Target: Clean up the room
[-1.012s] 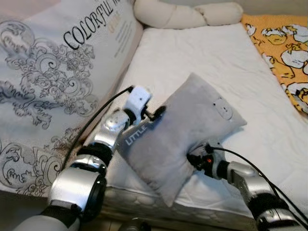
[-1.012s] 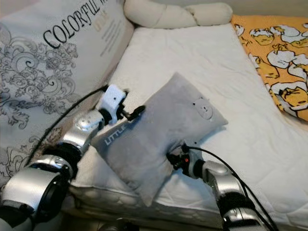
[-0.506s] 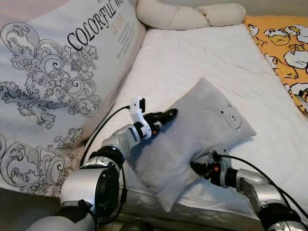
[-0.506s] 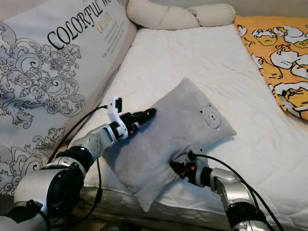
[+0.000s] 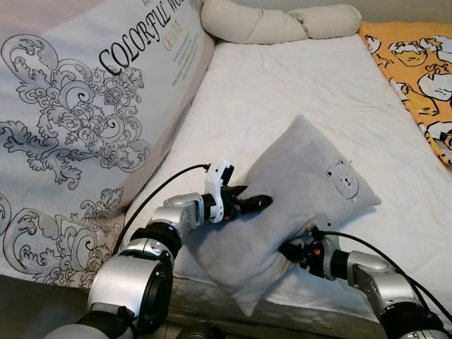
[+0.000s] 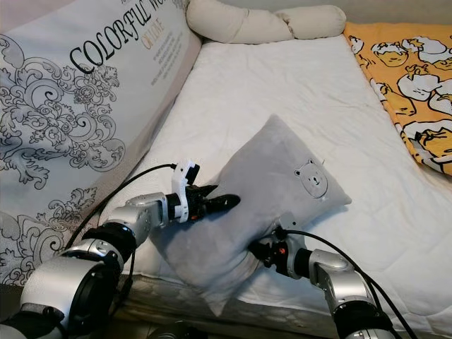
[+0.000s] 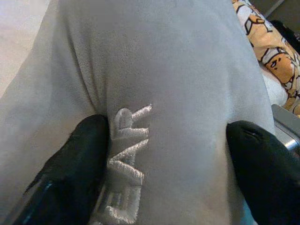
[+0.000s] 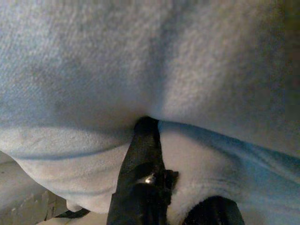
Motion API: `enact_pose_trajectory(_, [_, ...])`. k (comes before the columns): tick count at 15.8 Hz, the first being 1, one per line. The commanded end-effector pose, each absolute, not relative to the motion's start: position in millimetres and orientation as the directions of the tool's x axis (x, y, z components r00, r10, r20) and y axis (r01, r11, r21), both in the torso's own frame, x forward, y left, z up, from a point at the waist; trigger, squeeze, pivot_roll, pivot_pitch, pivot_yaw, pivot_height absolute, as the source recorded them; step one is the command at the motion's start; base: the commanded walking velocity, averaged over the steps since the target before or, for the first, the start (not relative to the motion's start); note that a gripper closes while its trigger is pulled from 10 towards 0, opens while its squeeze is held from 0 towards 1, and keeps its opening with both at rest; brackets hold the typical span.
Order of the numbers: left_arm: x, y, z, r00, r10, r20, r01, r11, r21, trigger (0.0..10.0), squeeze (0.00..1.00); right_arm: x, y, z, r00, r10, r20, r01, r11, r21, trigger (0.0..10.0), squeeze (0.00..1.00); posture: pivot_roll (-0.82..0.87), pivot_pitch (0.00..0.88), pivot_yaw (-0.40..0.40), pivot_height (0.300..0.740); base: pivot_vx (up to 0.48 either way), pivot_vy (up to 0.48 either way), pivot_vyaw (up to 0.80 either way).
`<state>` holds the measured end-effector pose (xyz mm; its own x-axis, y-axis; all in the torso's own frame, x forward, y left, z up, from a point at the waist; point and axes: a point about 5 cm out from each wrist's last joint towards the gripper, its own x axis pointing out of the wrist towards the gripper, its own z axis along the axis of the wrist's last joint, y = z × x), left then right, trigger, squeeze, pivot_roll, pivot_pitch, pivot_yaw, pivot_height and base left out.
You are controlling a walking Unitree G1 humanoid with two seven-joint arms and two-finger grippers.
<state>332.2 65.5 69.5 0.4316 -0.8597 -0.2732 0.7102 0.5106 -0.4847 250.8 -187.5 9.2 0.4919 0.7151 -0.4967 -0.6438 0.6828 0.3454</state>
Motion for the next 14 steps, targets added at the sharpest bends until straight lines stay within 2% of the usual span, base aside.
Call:
enact_pose_trajectory(1, [323.6, 66.4, 58.3, 0.389, -0.867, -0.311, 0.692, 0.498, -0.523, 0.0, 0.0, 257.2, -175.7, 14.1, 0.462, 0.747, -0.477, -0.685, 0.643, 0.343, 0.0, 0.0, -0.13, 0.0, 0.145, 0.74, 0.0, 0.0, 0.0])
enact_pose_trajectory(11, [319.2, 60.9, 60.8, 0.315, -0.911, -0.266, 0.727, 0.412, -0.549, 0.0, 0.0, 265.2, -171.4, 18.0, 0.456, 0.75, -0.478, -0.701, 0.634, 0.327, 0.0, 0.0, -0.12, 0.0, 0.143, 0.74, 0.0, 0.0, 0.0])
enact_pose_trajectory(13, [320.6, 60.3, 63.4, 0.31, -0.912, -0.269, 0.752, 0.408, -0.518, 0.0, 0.0, 267.5, -170.0, 18.4, 0.461, 0.747, -0.479, -0.704, 0.636, 0.315, 0.0, 0.0, -0.11, 0.0, 0.135, 0.74, 0.0, 0.0, 0.0])
enact_pose_trajectory(14, [325.0, 59.3, 68.9, 0.328, -0.903, -0.277, 0.78, 0.424, -0.461, 0.0, 0.0, 273.9, -166.8, 22.3, 0.488, 0.739, -0.465, -0.704, 0.647, 0.291, 0.0, 0.0, -0.11, 0.0, 0.135, 0.74, 0.0, 0.0, 0.0])
